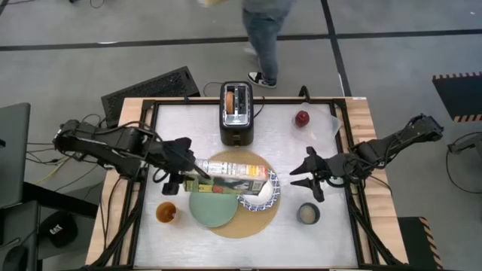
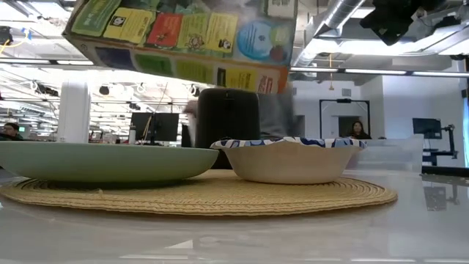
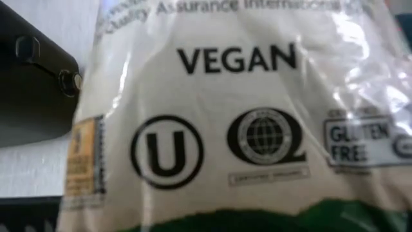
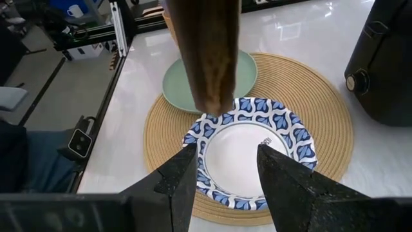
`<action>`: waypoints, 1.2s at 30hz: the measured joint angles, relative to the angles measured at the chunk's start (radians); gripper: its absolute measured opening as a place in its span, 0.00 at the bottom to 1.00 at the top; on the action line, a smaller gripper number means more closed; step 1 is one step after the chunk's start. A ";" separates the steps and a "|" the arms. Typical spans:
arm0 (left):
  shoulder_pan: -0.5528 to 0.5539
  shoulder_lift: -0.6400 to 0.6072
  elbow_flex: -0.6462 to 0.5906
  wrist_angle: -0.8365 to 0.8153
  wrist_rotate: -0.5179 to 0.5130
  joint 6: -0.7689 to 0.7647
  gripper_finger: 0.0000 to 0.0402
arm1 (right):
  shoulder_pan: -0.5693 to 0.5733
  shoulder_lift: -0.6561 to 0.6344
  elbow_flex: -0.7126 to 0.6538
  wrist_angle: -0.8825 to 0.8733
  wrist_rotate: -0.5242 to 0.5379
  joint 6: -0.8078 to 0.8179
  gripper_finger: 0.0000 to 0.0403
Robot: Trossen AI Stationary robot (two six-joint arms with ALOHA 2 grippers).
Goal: Arrange a breakfast setting
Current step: Pour the cereal from the cereal box into a bowl
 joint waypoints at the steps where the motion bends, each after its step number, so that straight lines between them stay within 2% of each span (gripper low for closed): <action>1: 0.000 0.013 0.013 -0.013 -0.003 0.000 0.39 | 0.000 0.000 0.000 0.000 0.000 0.000 0.46; 15: 0.039 0.128 0.105 -0.114 -0.027 0.020 0.39 | 0.000 0.000 0.000 -0.001 0.000 -0.003 0.46; 36: 0.057 0.132 0.081 -0.123 -0.010 0.005 0.39 | 0.000 0.000 0.000 -0.023 0.000 -0.002 0.46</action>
